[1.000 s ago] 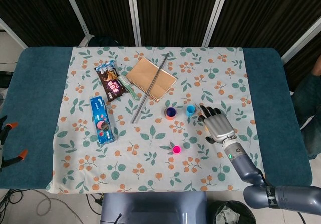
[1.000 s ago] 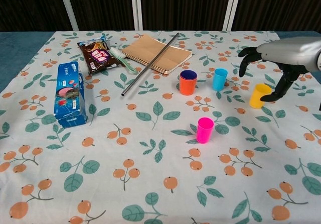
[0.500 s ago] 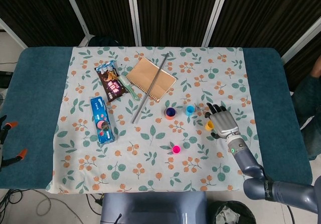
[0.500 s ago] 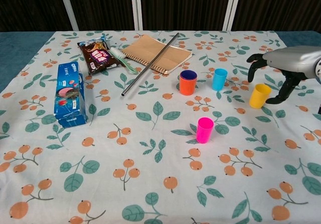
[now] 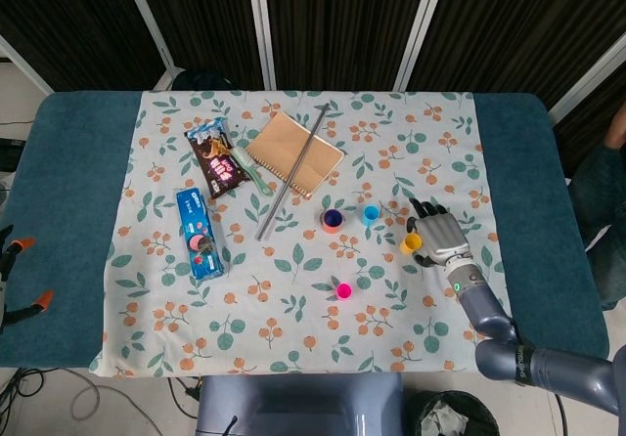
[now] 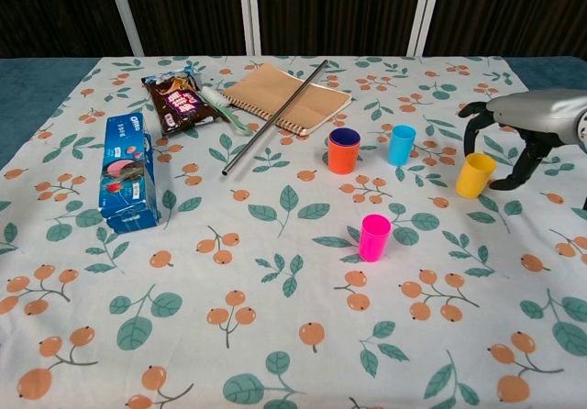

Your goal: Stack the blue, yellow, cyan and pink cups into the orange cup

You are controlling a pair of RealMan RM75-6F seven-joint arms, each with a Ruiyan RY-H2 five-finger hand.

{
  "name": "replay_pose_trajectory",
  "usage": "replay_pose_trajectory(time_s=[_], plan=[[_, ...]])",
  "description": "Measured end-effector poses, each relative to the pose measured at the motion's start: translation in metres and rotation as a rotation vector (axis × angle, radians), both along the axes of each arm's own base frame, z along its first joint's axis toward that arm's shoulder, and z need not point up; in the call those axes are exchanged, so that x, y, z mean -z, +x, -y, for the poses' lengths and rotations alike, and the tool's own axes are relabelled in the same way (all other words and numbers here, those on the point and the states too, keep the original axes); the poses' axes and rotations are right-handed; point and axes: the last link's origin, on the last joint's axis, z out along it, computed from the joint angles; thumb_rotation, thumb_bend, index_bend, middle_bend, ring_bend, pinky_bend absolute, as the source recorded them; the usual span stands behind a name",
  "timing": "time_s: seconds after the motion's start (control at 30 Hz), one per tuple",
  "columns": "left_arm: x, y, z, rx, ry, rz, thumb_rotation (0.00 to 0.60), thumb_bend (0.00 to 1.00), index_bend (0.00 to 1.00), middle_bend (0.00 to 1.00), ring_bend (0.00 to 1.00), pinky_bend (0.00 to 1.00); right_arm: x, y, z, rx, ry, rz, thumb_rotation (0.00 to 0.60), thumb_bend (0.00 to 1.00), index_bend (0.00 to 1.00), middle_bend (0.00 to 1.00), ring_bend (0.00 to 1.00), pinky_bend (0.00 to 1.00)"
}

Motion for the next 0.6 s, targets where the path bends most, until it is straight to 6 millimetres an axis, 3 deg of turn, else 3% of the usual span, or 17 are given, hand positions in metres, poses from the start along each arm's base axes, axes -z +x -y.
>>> replay_pose_trajectory(time_s=[0.6], plan=[[-0.0002, -0.0003, -0.0003, -0.011, 0.001, -0.002, 0.6, 0.19, 0.22, 0.01, 0.0, 0.0, 0.0022, -0.0028, 0.0051, 0.014, -0.006, 0.003, 0.6, 0.32, 0.45, 0.0, 0.12, 0.19]])
